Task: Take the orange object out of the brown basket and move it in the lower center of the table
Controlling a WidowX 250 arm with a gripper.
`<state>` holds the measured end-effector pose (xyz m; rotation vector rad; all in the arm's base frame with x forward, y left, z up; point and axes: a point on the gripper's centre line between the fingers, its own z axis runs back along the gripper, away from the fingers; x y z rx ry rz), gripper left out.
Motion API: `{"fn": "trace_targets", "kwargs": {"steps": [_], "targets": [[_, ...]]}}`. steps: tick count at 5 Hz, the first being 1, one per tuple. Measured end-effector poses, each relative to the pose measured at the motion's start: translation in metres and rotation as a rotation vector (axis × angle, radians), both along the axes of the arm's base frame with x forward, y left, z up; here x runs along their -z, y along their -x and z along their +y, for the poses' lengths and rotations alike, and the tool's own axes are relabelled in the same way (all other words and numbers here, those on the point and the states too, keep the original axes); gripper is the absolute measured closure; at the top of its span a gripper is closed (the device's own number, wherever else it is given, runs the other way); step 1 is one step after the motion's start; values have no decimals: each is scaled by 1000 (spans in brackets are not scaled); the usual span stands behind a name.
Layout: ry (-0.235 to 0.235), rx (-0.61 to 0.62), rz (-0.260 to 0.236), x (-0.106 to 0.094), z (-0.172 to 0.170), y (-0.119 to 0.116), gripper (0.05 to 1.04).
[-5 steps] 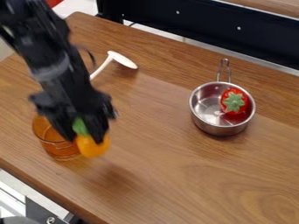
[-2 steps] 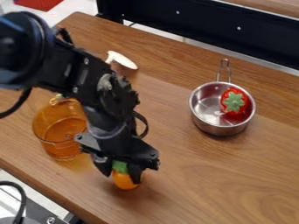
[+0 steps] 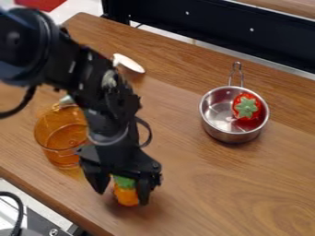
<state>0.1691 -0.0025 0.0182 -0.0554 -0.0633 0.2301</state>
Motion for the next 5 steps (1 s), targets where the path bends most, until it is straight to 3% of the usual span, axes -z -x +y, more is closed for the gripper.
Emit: {"fn": "trace_targets", "kwargs": {"steps": [2,3,5], "targets": [[49,-40,-9,-22,5,-8,84],[83,-82,-45,-36,11,-21,84],[102,-193,-77,-36,15,-67,84]]}}
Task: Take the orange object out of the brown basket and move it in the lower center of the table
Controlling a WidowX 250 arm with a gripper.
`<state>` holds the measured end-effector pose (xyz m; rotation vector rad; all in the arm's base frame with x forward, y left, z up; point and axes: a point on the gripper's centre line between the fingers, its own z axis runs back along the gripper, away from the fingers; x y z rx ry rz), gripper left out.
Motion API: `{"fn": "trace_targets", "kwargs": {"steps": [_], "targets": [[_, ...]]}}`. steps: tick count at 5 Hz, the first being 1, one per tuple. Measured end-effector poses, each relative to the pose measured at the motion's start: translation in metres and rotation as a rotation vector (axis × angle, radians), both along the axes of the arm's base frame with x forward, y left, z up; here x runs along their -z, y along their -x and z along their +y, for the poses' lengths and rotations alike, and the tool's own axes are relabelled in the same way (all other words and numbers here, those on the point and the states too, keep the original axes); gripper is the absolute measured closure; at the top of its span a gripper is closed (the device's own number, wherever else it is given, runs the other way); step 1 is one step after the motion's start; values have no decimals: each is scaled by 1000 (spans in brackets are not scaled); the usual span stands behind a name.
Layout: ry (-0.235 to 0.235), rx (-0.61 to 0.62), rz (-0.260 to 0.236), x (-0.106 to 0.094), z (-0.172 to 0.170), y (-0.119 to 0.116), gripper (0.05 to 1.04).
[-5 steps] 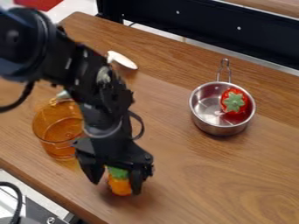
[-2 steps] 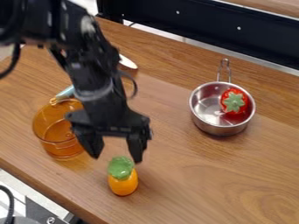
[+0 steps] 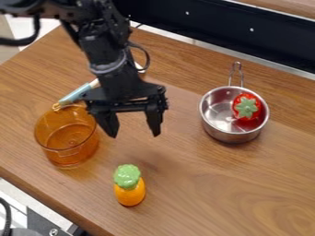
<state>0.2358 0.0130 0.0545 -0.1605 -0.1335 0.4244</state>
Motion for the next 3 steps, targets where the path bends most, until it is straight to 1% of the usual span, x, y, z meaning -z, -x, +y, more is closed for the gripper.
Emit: {"fn": "trace_targets", "kwargs": {"steps": [1,2,3], "targets": [[-19,-55,-20,6,-4,-17,84],[9,-89,-48,-1,-10,-35,84],[17,-97,-59,-4,-25,-40,84]]}}
